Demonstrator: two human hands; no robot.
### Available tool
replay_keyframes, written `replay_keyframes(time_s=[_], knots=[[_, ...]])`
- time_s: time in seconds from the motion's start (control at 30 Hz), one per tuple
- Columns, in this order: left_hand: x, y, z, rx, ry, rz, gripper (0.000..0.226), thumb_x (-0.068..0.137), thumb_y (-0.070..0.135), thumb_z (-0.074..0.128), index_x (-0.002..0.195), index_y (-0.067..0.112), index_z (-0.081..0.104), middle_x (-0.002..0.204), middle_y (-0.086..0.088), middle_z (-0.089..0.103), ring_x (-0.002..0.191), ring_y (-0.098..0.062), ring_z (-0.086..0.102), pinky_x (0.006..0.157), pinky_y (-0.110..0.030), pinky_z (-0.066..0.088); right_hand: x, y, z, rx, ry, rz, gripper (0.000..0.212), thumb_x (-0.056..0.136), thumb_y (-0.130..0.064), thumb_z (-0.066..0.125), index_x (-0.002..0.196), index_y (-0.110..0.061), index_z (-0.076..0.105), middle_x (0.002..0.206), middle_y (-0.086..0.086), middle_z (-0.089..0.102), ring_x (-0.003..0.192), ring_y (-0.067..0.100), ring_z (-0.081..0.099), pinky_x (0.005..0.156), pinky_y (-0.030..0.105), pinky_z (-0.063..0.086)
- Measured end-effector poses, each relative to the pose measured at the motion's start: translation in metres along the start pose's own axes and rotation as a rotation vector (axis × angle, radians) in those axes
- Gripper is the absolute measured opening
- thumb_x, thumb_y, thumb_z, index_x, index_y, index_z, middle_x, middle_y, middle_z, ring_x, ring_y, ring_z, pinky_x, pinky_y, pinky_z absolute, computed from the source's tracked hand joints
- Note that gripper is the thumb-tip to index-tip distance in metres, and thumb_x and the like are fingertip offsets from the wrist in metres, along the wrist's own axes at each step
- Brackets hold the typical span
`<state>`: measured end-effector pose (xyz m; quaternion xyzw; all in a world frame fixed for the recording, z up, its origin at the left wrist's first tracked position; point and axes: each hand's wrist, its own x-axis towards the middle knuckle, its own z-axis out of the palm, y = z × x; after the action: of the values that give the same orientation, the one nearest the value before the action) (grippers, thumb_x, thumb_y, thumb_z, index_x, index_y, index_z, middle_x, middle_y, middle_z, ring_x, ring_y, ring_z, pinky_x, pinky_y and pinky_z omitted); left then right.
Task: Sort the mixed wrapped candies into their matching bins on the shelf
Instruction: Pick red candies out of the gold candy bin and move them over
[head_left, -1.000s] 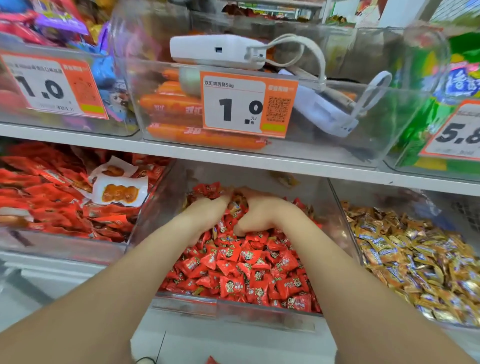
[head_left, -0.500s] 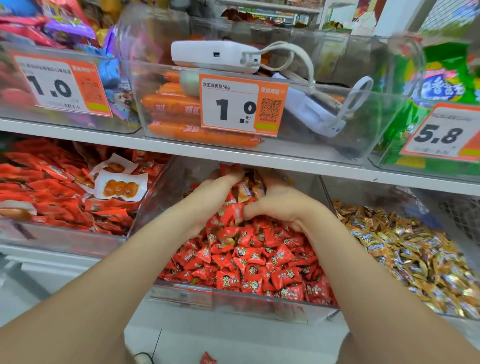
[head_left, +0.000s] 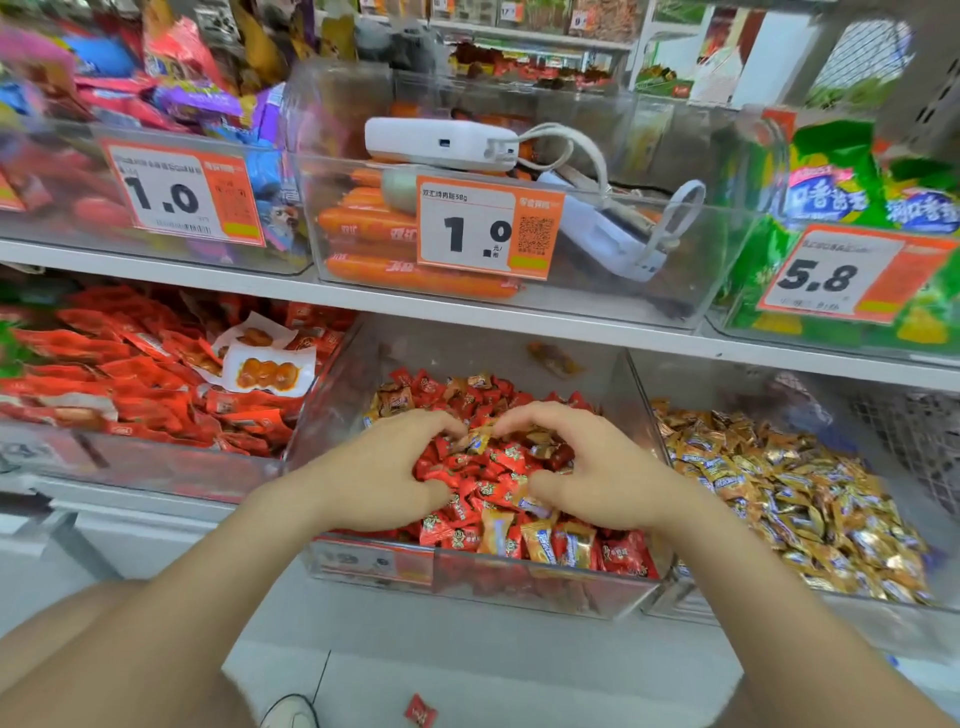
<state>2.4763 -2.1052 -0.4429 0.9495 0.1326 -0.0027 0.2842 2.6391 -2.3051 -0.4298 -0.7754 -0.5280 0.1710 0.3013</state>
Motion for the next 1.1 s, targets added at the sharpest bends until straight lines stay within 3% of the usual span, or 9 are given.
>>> replay_keyframes(time_s=[0.1,0.27,0.37,0.47,0.63,0.8,0.9,0.97,1.1], knots=[[0.002,0.005,0.001,0.017,0.092,0.05,0.058,0.08,0.048,0.051,0.134,0.031,0.062,0.14,0.018,0.054,0.131,-0.003,0.05,0.115,-0.033,0.041,0.0,0.002,-0.002,-0.053,0.054,-0.011,0.053,0.083,-0.017,0.071,0.128,-0.043,0.063,0.133,-0.024,0.059,0.124,-0.003,0.056,0.106,0.027,0.046],[0.015,0.008,0.004,0.068,0.216,0.139,0.038,0.1,0.051,0.06,0.132,0.032,0.064,0.125,0.019,0.066,0.115,-0.002,0.059,0.102,-0.029,0.049,0.008,0.009,-0.008,-0.044,0.046,-0.005,0.055,0.083,-0.011,0.068,0.127,-0.042,0.064,0.127,-0.018,0.064,0.107,0.009,0.067,0.087,0.035,0.06],[0.025,0.007,0.008,0.134,0.142,0.164,0.052,0.097,0.053,0.067,0.143,0.03,0.059,0.13,0.016,0.066,0.114,-0.002,0.059,0.094,-0.02,0.044,0.011,0.014,-0.008,-0.163,-0.007,-0.007,0.043,0.091,-0.021,0.076,0.127,-0.043,0.067,0.121,-0.022,0.067,0.106,0.002,0.062,0.09,0.029,0.057],[0.034,0.007,0.01,0.123,0.105,0.136,0.043,0.098,0.035,0.066,0.141,0.026,0.062,0.121,0.009,0.07,0.11,-0.003,0.063,0.096,-0.022,0.049,0.014,0.014,-0.004,-0.23,-0.028,0.009,0.045,0.096,-0.032,0.073,0.139,-0.04,0.061,0.122,-0.026,0.063,0.098,-0.002,0.057,0.086,0.023,0.047],[0.039,0.009,0.008,0.148,0.064,0.085,0.043,0.091,0.022,0.066,0.133,0.024,0.065,0.106,0.007,0.063,0.097,-0.005,0.055,0.075,-0.01,0.038,0.022,0.013,0.002,-0.267,0.013,0.029,0.03,0.097,-0.036,0.075,0.127,-0.037,0.07,0.119,-0.022,0.07,0.111,0.002,0.062,0.106,0.033,0.047],[0.04,0.006,0.005,0.082,0.055,-0.009,0.035,0.087,0.02,0.076,0.122,0.022,0.073,0.099,0.013,0.065,0.088,0.002,0.062,0.076,-0.011,0.045,0.02,0.017,-0.008,-0.136,0.199,0.065,0.019,0.094,-0.023,0.078,0.108,-0.036,0.078,0.09,-0.015,0.074,0.09,0.001,0.069,0.091,0.034,0.058],[0.039,0.002,0.008,0.013,0.102,-0.029,0.018,0.087,0.02,0.077,0.105,0.024,0.077,0.089,0.013,0.072,0.082,0.004,0.066,0.099,-0.025,0.053,0.017,0.018,-0.01,0.056,0.267,0.059,0.018,0.096,-0.019,0.076,0.108,-0.032,0.079,0.09,-0.012,0.078,0.088,0.006,0.074,0.087,0.039,0.062],[0.039,0.002,0.011,0.008,0.118,-0.026,0.021,0.089,0.023,0.074,0.11,0.023,0.075,0.087,0.014,0.069,0.085,0.001,0.065,0.106,-0.031,0.047,0.014,0.014,-0.012,0.058,0.276,0.047,0.025,0.102,-0.012,0.064,0.111,-0.031,0.078,0.092,-0.013,0.079,0.076,0.009,0.072,0.075,0.035,0.062],[0.039,0.003,0.014,0.058,0.125,-0.021,0.021,0.095,0.024,0.064,0.103,0.009,0.076,0.078,-0.005,0.069,0.076,-0.01,0.064,0.081,-0.011,0.038,0.001,-0.005,-0.018,0.04,0.134,0.11,0.037,0.096,-0.005,0.053,0.091,-0.029,0.081,0.081,-0.002,0.076,0.05,0.008,0.051,0.052,0.027,0.044]])
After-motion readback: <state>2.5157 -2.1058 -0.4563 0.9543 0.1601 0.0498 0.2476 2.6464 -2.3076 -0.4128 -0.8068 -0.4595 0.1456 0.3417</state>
